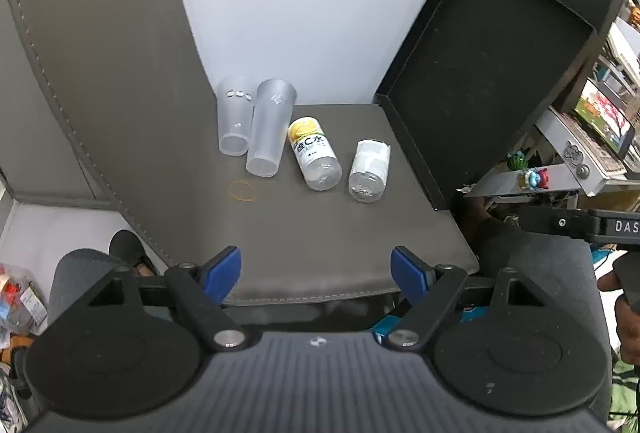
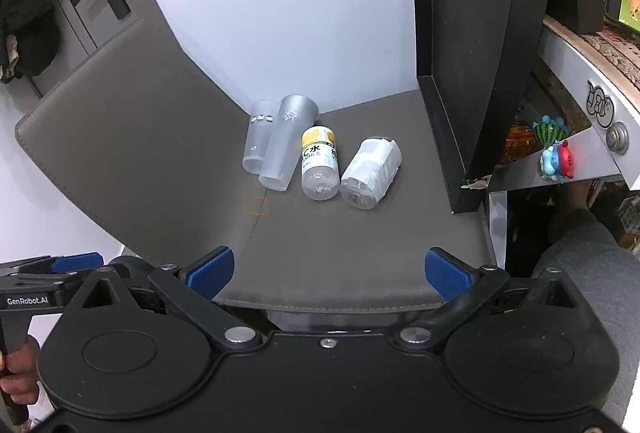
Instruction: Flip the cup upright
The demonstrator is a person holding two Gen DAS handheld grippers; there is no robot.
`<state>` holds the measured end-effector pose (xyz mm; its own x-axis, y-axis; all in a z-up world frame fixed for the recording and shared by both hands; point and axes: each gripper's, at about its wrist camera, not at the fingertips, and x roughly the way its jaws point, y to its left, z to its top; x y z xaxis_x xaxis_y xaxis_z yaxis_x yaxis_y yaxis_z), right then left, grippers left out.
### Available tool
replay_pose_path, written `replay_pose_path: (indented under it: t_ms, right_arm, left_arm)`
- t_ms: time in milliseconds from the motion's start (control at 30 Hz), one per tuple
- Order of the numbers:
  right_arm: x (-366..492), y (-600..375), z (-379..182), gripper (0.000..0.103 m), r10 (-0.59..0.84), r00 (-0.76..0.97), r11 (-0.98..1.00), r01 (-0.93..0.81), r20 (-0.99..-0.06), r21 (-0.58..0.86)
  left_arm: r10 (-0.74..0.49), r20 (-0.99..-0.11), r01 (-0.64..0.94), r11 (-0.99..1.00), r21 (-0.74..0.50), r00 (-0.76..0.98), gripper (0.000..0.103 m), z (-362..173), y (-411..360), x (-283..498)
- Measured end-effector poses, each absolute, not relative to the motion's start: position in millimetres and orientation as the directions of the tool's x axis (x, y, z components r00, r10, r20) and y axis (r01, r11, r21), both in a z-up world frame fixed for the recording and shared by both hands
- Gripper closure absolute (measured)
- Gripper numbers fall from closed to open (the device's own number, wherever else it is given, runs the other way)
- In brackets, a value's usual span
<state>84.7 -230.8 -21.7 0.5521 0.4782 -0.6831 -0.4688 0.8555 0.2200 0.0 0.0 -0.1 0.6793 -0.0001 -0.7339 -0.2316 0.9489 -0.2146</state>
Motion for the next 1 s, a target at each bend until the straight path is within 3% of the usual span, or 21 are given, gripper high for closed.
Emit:
replay_pose_path:
  t_ms: [167, 1000]
  right_arm:
    - [85.2, -228.8, -20.6, 0.000, 0.470, 0.556, 0.860, -0.464, -0.686, 0.213]
    - [73.4, -240.8, -13.0, 0.000, 0.482, 0.575, 0.858, -0.464, -0.662, 0.222]
  left_arm:
    - [0.025, -0.700, -0.220, 0.957, -0.189, 0.713, 0.022, -1.2, -3.2, -7.2]
    - [0.016, -0.722, -0.198, 0.966, -0.168, 0.692, 0.022, 13.2, -22.0, -2.7]
